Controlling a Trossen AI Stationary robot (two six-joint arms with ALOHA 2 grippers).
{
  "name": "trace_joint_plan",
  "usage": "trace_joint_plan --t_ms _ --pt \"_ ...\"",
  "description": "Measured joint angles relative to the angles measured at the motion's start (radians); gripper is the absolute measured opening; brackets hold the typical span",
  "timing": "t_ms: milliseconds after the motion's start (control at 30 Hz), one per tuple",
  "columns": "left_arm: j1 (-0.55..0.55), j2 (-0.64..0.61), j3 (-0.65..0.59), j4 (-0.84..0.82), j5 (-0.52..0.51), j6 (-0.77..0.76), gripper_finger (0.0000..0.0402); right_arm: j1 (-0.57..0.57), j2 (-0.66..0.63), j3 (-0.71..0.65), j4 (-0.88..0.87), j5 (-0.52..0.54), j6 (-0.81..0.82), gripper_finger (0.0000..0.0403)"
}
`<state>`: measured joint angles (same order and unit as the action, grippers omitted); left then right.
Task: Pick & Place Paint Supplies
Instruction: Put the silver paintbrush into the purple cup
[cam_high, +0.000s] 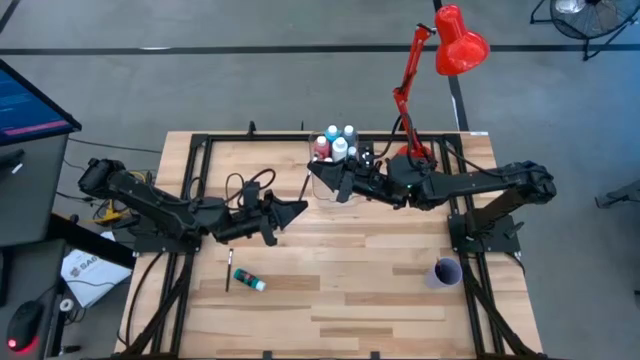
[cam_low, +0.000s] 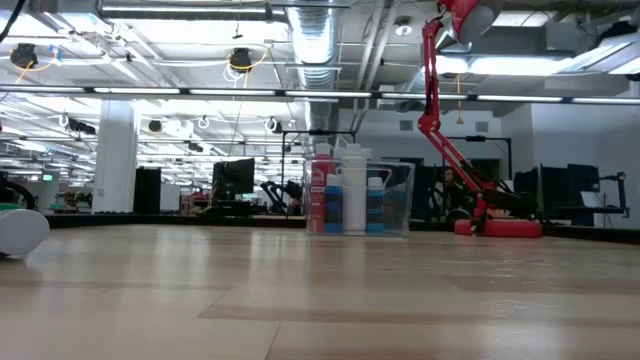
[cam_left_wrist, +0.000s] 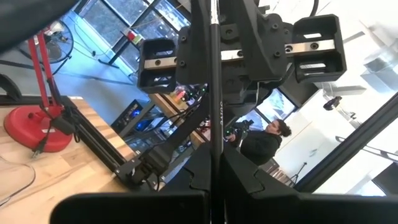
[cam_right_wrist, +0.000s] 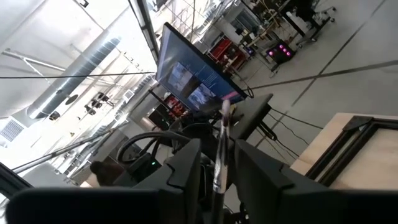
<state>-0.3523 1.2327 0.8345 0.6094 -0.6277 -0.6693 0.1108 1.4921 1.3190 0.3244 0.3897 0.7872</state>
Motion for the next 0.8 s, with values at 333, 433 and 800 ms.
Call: trace_joint_plan --t_ms 333,433,800 --pt "-0.007 0.000 0.000 -0.012 0.002 -0.021 0.0004 0.004 0.000 0.000 -0.008 -0.002 0.003 0.0010" --pt "-0.008 0.000 0.000 -0.012 0.023 -0.023 0.0015 0.007 -0.001 0.000 -0.012 -0.003 0.003 0.0011" --pt "-0.007 -0.003 0.000 -0.010 0.164 -0.026 0.0127 0.055 -0.060 0.000 -0.145 -0.006 -0.059 0.0003"
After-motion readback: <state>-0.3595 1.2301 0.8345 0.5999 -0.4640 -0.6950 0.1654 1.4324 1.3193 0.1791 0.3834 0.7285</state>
